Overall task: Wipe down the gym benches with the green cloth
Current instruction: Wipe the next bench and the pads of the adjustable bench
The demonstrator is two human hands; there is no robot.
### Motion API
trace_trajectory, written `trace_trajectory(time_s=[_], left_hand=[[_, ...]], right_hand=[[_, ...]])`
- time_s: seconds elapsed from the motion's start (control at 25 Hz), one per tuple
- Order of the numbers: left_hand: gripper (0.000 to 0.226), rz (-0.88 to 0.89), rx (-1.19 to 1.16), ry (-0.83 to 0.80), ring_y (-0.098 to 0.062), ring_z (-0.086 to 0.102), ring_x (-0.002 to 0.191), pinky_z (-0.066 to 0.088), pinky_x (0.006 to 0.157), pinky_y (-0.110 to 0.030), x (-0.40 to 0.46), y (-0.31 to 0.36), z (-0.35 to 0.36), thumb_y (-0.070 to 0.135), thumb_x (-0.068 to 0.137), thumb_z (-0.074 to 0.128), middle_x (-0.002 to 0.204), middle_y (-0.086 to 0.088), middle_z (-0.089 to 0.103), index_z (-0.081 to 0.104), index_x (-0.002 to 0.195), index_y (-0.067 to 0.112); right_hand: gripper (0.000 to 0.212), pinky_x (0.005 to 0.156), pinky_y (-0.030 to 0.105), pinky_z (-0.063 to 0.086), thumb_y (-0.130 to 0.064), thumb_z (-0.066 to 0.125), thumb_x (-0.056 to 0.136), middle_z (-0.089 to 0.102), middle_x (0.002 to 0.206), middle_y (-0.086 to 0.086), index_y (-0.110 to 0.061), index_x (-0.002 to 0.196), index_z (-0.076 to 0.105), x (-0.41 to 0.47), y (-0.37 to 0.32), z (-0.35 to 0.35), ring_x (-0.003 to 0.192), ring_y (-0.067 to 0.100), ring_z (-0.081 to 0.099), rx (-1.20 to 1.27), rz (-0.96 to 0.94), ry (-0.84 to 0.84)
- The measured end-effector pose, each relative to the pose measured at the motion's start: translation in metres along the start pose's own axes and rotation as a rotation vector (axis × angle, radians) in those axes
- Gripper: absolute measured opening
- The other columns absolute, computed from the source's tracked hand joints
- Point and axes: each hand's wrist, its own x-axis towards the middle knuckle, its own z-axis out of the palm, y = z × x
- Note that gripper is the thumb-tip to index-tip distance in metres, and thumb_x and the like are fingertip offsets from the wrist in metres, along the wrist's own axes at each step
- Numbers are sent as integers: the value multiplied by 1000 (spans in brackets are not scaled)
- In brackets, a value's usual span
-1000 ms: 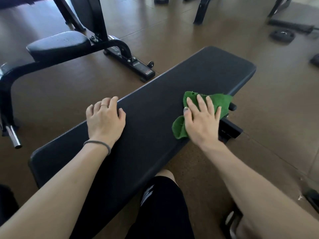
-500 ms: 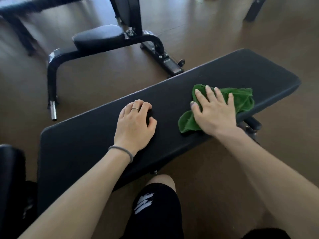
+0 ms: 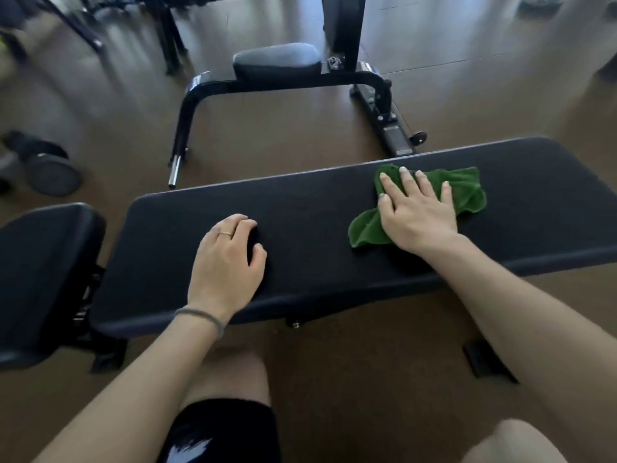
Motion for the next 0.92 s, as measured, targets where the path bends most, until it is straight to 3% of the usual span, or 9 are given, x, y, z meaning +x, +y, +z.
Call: trace_trajectory(time_s=[0.08, 0.16, 0.28, 0.4, 0.48, 0.64, 0.76, 0.92], left_hand=[[36, -9, -7, 18, -31, 53, 130, 40, 115, -46, 3, 2, 3, 22, 95, 58, 139, -11, 59, 62, 128, 7], [36, -6, -19, 29, -30, 54, 130, 41, 115, -45, 1, 4, 2, 18, 94, 62, 138, -10, 60, 63, 128, 7], [30, 14, -89, 96, -27, 61, 117, 48, 106, -44, -5, 3, -2, 19, 92, 57, 129, -4, 64, 65, 120, 10], [30, -41, -163, 214, -22, 61, 102, 48, 100, -38, -8, 6, -6, 26, 92, 46, 117, -1, 65, 62, 113, 13], [26, -98, -226, 329, -18, 57, 98, 42, 99, -31, -13, 7, -10, 24, 92, 45, 109, -2, 64, 59, 111, 13], [12, -88, -237, 478, -20, 51, 86, 42, 89, -33, -17, 7, -6, 10, 89, 51, 97, -7, 58, 55, 101, 7], [4, -77, -208, 527, -19, 45, 77, 38, 79, -32, -16, 6, -2, 11, 90, 51, 88, -7, 53, 51, 93, 9], [3, -74, -185, 535, -21, 45, 73, 39, 77, -35, -17, 7, 0, 11, 90, 50, 84, -7, 51, 51, 89, 9]], right_hand=[[62, 124, 61, -5, -48, 11, 105, 0, 174, 2, -34, 165, 8, -11, -42, 10, 160, 26, -2, -24, -42, 27], [63, 124, 62, -4, -48, 11, 103, 4, 174, 2, -33, 165, 12, -48, -82, 26, 160, 27, 1, -11, -258, 41], [60, 127, 54, -2, -50, 14, 104, 5, 173, -6, -40, 163, 13, -54, -79, 27, 160, 18, 1, -7, -486, 15], [58, 128, 51, -2, -50, 15, 106, 3, 174, -8, -44, 163, 11, -2, -55, 13, 160, 15, -1, -52, -367, 0], [58, 127, 54, -3, -49, 15, 106, 1, 174, -7, -41, 164, 9, 13, -76, 15, 160, 18, -3, -84, -357, 6], [56, 127, 54, 0, -45, 16, 108, 6, 174, -5, -39, 164, 14, 22, -191, 31, 160, 20, 2, -79, -745, 2], [54, 127, 53, 1, -44, 14, 109, 8, 174, -6, -40, 163, 16, 38, -261, 34, 160, 19, 3, -157, -977, -66], [57, 128, 53, 5, -46, 26, 109, 8, 174, -6, -38, 164, 15, 18, -245, 38, 160, 22, 4, -207, -1122, -28]])
